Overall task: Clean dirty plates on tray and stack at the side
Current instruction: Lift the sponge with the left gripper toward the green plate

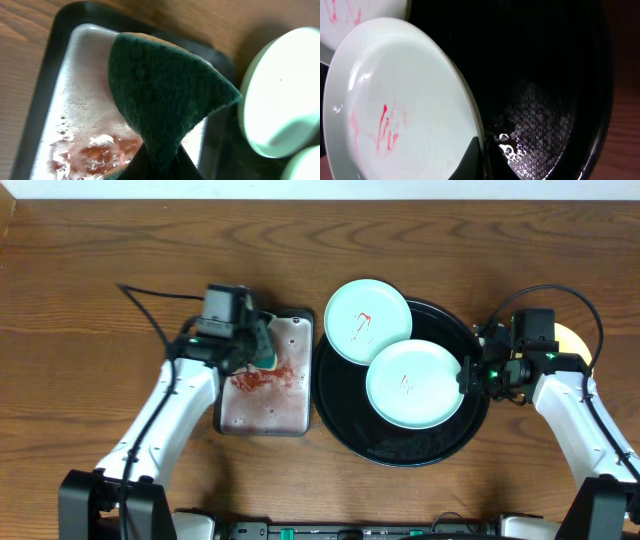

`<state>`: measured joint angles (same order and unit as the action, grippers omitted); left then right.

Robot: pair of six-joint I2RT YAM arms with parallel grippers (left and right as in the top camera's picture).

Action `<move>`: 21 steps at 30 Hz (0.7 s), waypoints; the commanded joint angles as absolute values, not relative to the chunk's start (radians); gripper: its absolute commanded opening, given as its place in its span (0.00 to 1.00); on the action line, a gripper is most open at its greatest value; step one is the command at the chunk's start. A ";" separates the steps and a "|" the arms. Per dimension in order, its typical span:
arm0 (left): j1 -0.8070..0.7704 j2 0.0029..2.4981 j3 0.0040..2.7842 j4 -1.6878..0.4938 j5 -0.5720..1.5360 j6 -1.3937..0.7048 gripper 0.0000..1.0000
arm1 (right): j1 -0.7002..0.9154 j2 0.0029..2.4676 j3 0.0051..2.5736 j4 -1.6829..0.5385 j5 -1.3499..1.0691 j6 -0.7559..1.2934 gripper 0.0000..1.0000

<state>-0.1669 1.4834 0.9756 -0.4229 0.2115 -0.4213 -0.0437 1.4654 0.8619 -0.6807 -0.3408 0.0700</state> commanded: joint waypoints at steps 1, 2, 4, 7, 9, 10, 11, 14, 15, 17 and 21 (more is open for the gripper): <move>-0.099 1.470 0.973 -0.413 0.442 -0.445 0.07 | -0.019 1.465 0.832 -0.679 -0.344 0.062 0.01; -0.083 1.470 0.973 -0.413 0.479 -0.429 0.07 | -0.015 1.465 0.823 -0.672 -0.344 0.062 0.01; -0.058 1.470 0.972 -0.413 0.546 -0.386 0.07 | -0.006 1.465 0.797 -0.651 -0.344 0.062 0.01; -0.026 1.470 0.972 -0.409 0.627 -0.333 0.07 | 0.002 1.465 0.760 -0.616 -0.344 0.062 0.01; -0.008 1.470 0.972 -0.400 0.678 -0.287 0.07 | 0.002 1.465 0.735 -0.585 -0.344 0.062 0.01; 0.001 1.470 0.972 -0.392 0.709 -0.260 0.07 | 0.002 1.465 0.723 -0.567 -0.344 0.063 0.01; 0.007 1.470 0.972 -0.384 0.735 -0.241 0.07 | 0.002 1.465 0.714 -0.554 -0.344 0.063 0.01; 0.033 1.469 0.972 -0.351 0.802 -0.217 0.07 | 0.002 1.465 0.683 -0.495 -0.344 0.063 0.01; 0.038 1.469 0.972 -0.342 0.813 -0.218 0.07 | 0.002 1.465 0.675 -0.484 -0.344 0.063 0.01; 0.043 1.469 0.972 -0.326 0.842 -0.218 0.07 | 0.002 1.465 0.667 -0.474 -0.344 0.063 0.01; 0.045 1.469 0.972 -0.323 0.850 -0.218 0.07 | 0.002 1.465 0.664 -0.474 -0.344 0.065 0.01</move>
<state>0.0387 1.4834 0.9752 -0.3313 0.7841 -0.2481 -0.0051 1.4654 0.6689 -0.4782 -0.3370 0.0673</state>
